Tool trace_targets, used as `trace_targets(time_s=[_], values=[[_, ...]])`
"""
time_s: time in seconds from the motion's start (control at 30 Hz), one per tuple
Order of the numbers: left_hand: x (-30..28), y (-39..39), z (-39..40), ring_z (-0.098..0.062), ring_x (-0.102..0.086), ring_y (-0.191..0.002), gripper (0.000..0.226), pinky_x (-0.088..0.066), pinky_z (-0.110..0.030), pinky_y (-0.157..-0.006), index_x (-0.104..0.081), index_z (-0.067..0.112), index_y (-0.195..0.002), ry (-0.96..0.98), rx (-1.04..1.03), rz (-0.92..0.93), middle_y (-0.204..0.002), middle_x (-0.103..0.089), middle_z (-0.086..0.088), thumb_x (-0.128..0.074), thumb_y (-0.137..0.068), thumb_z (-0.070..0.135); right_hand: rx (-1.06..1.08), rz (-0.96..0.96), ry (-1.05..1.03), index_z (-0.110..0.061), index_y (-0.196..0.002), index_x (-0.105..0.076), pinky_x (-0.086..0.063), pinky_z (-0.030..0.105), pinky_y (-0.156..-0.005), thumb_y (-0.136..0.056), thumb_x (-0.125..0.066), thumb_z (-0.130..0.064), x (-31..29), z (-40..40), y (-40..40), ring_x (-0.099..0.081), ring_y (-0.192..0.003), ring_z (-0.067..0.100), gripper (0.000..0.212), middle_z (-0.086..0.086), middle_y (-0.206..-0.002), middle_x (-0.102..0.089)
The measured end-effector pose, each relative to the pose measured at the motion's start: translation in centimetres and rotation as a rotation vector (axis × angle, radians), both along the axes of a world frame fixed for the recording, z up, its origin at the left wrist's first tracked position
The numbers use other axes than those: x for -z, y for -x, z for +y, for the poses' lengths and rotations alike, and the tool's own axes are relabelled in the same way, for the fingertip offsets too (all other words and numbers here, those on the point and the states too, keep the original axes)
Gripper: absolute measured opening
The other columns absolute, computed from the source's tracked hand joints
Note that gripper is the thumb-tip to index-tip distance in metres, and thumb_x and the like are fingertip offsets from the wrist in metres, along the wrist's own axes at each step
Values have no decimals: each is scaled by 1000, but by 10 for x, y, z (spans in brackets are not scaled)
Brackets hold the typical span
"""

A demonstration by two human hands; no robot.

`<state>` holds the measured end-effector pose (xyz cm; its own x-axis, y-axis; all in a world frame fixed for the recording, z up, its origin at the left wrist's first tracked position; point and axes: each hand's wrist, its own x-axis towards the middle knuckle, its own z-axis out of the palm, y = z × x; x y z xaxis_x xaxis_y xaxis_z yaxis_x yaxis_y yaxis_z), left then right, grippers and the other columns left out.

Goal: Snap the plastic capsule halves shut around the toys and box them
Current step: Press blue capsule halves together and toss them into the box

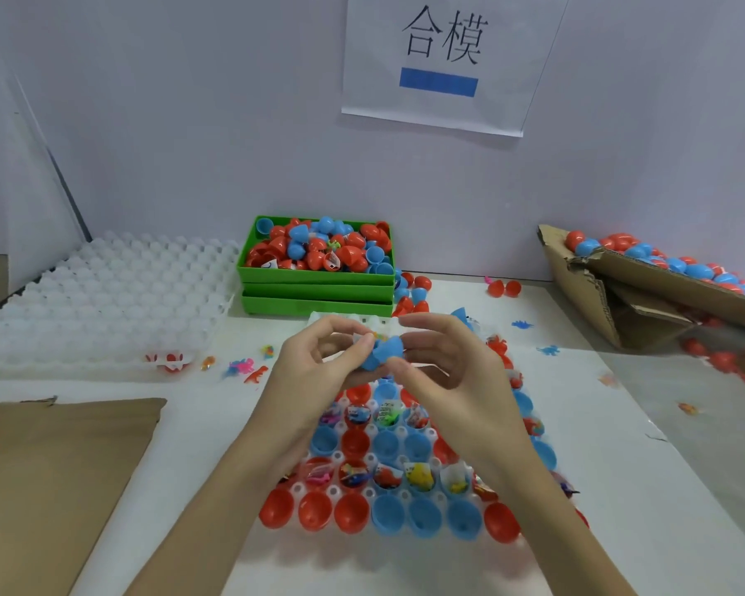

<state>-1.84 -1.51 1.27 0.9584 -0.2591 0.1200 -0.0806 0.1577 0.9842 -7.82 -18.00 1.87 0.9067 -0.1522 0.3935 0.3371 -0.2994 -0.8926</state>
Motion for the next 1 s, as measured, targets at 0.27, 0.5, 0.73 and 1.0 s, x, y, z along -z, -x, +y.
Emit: trace_targets(time_s=[0.27, 0.5, 0.73, 1.0], values=[[-1, 4, -3, -14, -76, -107, 6, -59, -25, -92, -71, 15, -103, -117, 146, -281, -117, -78, 8, -71, -97, 14, -66, 6, -186, -22, -117, -73, -59, 21, -86, -101, -65, -15, 1, -6, 4, -74, -106, 13, 19, -8, -113, -77], [2, 6, -5, -17, -79, -93, 17, -63, -27, -84, -80, 19, -106, -64, -20, -203, -98, -82, 2, -80, -90, 14, -9, -90, -2, -22, -118, -72, -58, 20, -86, -99, -68, -6, 10, -4, 2, -72, -107, 9, 26, -14, -111, -75], [0, 6, -4, -16, -80, -86, 10, -63, -25, -76, -77, 20, -94, -102, -64, -208, -90, -81, 2, -83, -87, 21, 77, -124, -54, -26, -120, -72, -61, 26, -86, -101, -65, -11, 18, 7, 3, -73, -106, 13, 25, -14, -113, -75], [0, 10, -5, -4, -76, -92, 13, -59, -16, -79, -80, 25, -101, -271, -64, -414, -96, -78, 16, -79, -92, 17, 62, -106, -128, -23, -117, -73, -60, 20, -82, -103, -62, -11, 18, 9, 4, -74, -104, 10, 21, -15, -110, -75]])
